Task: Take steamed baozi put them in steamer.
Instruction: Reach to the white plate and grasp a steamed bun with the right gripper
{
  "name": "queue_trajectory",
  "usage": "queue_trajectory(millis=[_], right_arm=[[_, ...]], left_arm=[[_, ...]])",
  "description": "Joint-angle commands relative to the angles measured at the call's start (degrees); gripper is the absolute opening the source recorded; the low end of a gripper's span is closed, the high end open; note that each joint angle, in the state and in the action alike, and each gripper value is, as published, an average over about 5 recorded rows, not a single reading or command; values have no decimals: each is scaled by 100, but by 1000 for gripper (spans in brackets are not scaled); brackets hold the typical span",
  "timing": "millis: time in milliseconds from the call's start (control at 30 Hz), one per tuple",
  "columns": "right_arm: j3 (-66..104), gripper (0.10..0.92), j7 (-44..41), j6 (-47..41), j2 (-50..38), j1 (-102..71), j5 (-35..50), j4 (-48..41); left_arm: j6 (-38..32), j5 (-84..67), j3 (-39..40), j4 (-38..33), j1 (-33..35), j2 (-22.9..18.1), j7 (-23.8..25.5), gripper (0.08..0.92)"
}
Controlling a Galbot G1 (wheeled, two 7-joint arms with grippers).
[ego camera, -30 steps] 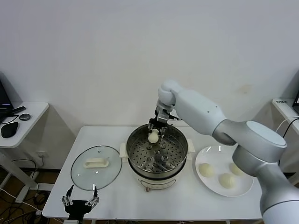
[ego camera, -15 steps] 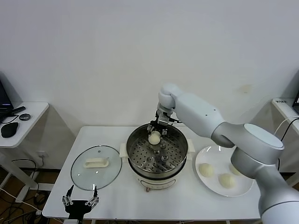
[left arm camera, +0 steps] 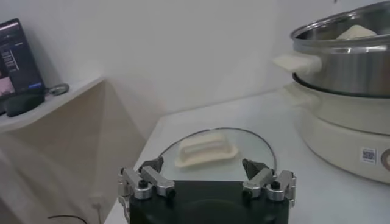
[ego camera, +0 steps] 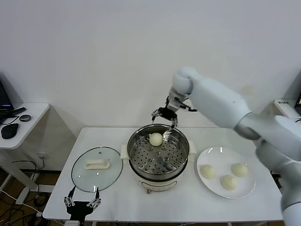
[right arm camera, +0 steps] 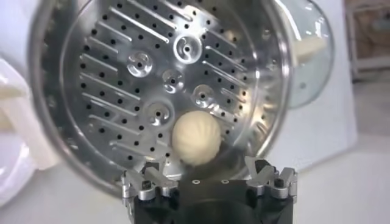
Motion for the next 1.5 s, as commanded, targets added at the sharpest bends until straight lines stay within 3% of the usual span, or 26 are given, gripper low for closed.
queue_trajectory(millis=[33,167,300,533,800,1500], right_arm=[[-148,823,-183,-3132,-1961,523,1500,1294],[-171,823,-152,-4973,-2779,385,981,1832],[-227,823,-211,-5623,-3412,70,716,2267],[221,823,-199,-5561,-3935,-1370,62,2795],[1244,823,117,-5623,-3552,-3015,-230,2653],[1447,823,584,-5573,-2681,-3446,-298,1958]], left_arm=[[9,-18,0,-13,-16,15,9,823],[38,-78,-18,-15,-82,57,32,823],[67,-134,-70,9,-158,107,58,823],[121,-207,-152,-45,-158,108,94,823],[128,-193,-178,-62,-26,86,96,823],[142,-160,-144,182,-104,89,103,823]])
